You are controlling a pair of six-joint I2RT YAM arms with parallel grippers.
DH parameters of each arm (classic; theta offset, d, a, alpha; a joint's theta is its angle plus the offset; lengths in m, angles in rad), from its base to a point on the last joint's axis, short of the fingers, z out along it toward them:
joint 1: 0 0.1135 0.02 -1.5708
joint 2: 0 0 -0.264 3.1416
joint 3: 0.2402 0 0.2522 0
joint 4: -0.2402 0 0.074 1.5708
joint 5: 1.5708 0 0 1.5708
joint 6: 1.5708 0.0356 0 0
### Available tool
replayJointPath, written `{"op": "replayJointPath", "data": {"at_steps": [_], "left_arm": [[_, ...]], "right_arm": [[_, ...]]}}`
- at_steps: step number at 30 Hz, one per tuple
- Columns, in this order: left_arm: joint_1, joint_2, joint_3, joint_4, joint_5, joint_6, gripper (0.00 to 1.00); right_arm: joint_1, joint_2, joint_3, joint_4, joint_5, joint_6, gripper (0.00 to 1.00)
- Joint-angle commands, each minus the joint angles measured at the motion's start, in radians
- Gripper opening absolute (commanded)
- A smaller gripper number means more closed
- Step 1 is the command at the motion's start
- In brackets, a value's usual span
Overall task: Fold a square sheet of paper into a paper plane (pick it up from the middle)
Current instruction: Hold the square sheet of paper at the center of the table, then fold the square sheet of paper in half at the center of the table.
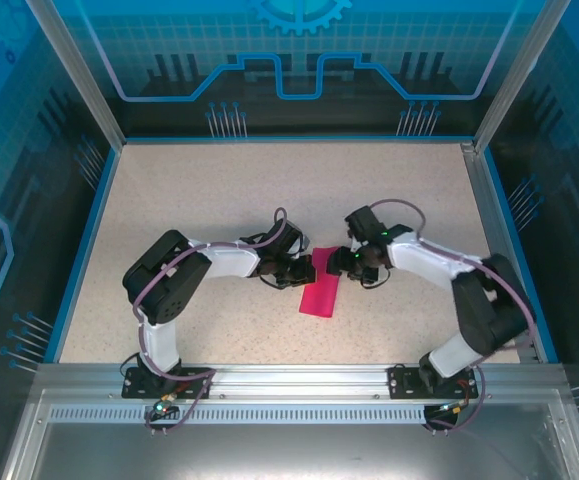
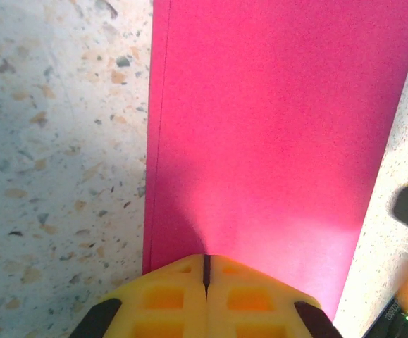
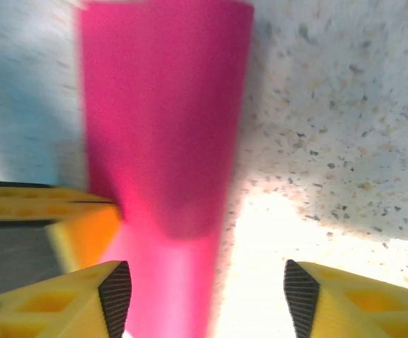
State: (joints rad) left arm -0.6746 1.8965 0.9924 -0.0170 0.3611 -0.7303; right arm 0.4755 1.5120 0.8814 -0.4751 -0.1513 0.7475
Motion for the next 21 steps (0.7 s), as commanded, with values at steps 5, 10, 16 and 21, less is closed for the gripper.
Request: {"op": "replayJointPath", "data": {"at_steps": [5,10,16,21], "left_arm": [[-0.014,0.038,0.003,-0.075,-0.044,0.023,0.00],[-0.014,0.042,0.004,-0.079,-0.044,0.029,0.00],[-0.014,0.056,0.003,-0.075,-0.041,0.029,0.00],[-0.014,0.064,0.002,-0.072,-0.041,0.025,0.00]], "right_arm": [[-0.018,-0.018,-0.081,0.240,-0.292,-0.022,0.16],[-0.025,0.059,-0.116,0.306,-0.327,-0.007,0.12],[-0.045,0.100,-0.179,0.325,-0.294,-0.029,0.13],[-0.067,0.125,-0.240,0.351,-0.294,-0.058,0.14]]}}
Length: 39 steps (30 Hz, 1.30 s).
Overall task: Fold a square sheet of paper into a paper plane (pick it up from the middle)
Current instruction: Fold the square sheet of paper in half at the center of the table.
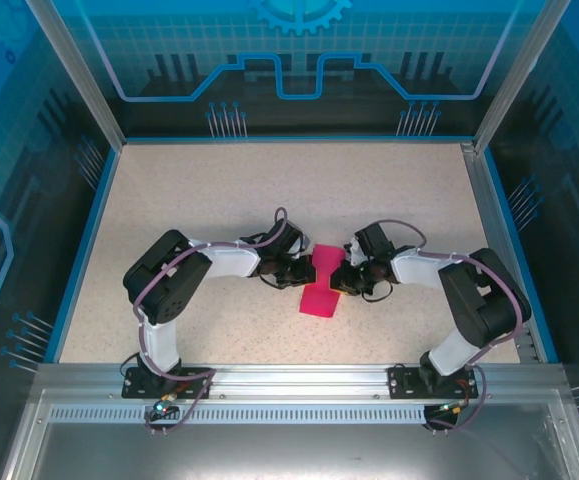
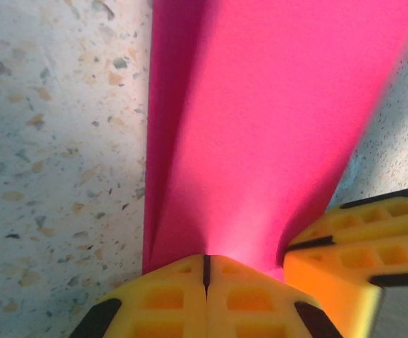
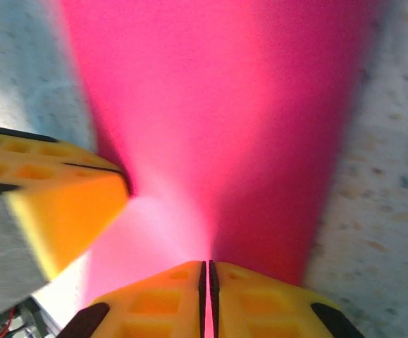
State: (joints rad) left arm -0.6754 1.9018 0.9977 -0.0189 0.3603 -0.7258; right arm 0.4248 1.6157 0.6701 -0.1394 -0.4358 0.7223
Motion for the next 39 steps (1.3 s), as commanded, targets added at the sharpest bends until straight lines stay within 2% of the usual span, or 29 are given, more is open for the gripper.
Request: {"op": "replayJointPath", "data": {"at_steps": [1,4,7,14,17,23,27,30,34,39], "left_arm": [[-0.014,0.061,-0.002,-0.069,-0.040,0.020,0.00],[-0.015,0.066,0.001,-0.073,-0.041,0.021,0.00],[-0.014,0.068,0.001,-0.073,-0.038,0.022,0.00],[-0.013,0.067,0.003,-0.079,-0.040,0.026,0.00],[-0.014,0.066,0.005,-0.081,-0.042,0.026,0.00],[-0.014,0.066,0.002,-0.080,-0.041,0.027,0.00],[-0.015,0.065,0.003,-0.083,-0.042,0.030,0.00],[-0.015,0.068,0.002,-0.084,-0.044,0.029,0.00],[-0.014,0.068,0.004,-0.089,-0.044,0.032,0.00],[-0.014,0.068,0.002,-0.087,-0.046,0.028,0.00]], "right_arm": [[-0.018,0.024,-0.037,0.015,0.000,-0.040,0.15],[-0.028,0.024,-0.068,0.035,0.004,-0.059,0.17],[-0.034,-0.003,-0.084,0.086,-0.061,-0.054,0.18],[-0.017,-0.153,-0.098,0.124,-0.150,-0.031,0.17],[-0.011,-0.154,-0.116,0.121,-0.141,-0.028,0.16],[-0.006,-0.038,-0.136,0.148,-0.149,-0.034,0.15],[-0.008,-0.016,-0.161,0.138,-0.115,-0.043,0.15],[-0.007,-0.036,-0.146,0.109,-0.127,-0.047,0.15],[0.000,-0.143,-0.142,0.103,-0.147,-0.022,0.15],[0.053,-0.200,-0.141,0.096,-0.137,0.003,0.16]]}}
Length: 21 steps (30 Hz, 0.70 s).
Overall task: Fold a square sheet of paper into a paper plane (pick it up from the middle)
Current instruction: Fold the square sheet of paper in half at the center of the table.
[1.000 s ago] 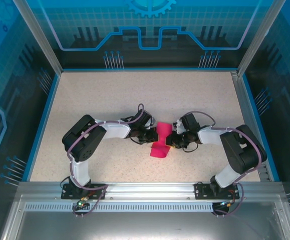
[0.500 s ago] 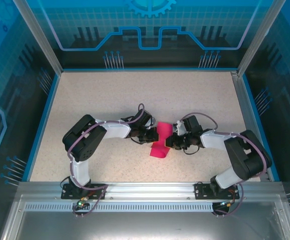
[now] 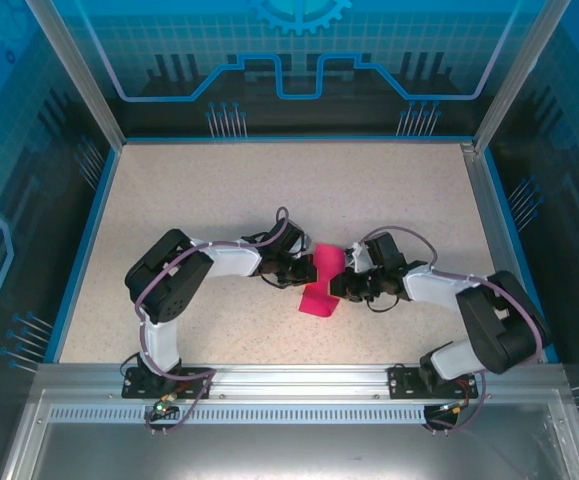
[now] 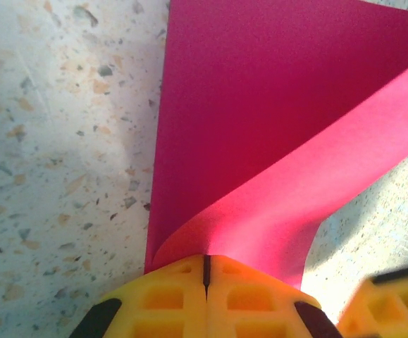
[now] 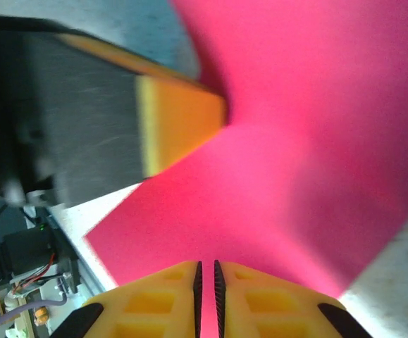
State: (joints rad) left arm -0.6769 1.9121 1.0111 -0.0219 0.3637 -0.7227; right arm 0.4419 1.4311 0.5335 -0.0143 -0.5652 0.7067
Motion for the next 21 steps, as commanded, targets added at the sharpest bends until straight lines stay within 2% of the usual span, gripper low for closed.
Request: {"op": "replayJointPath", "data": {"at_steps": [1,13,21], "left_arm": [[-0.012,0.057,-0.012,-0.085,-0.048,0.024,0.00],[-0.013,0.057,-0.023,-0.075,-0.048,0.023,0.00],[-0.012,0.064,-0.011,-0.089,-0.049,0.031,0.00]], "right_arm": [[0.047,-0.008,-0.006,-0.034,0.004,0.019,0.16],[0.052,0.083,-0.108,0.044,0.035,0.030,0.16],[0.057,-0.060,-0.081,-0.025,0.026,0.041,0.17]]}}
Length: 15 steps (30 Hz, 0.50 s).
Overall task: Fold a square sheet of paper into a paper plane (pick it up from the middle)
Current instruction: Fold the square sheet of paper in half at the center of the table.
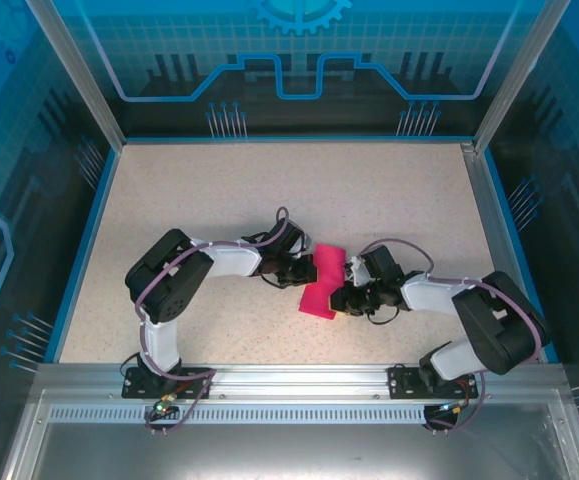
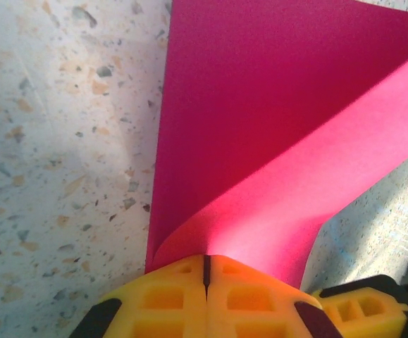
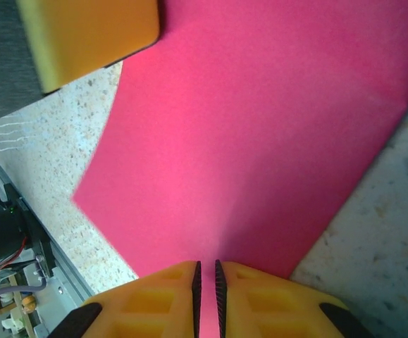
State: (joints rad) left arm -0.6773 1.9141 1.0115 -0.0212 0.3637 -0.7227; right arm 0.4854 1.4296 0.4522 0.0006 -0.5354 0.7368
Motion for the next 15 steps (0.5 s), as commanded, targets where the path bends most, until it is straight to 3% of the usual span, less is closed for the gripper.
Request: {"op": "replayJointPath", "data": {"at_steps": [1,15], "left_arm": [[-0.013,0.062,-0.011,-0.088,-0.049,0.031,0.00],[-0.012,0.056,-0.006,-0.102,-0.057,0.040,0.00]], "right_arm": [[0.020,-0.071,0.002,-0.044,-0.007,0.013,0.17],[0.070,0.057,-0.009,-0.034,0.012,0.009,0.16]]}}
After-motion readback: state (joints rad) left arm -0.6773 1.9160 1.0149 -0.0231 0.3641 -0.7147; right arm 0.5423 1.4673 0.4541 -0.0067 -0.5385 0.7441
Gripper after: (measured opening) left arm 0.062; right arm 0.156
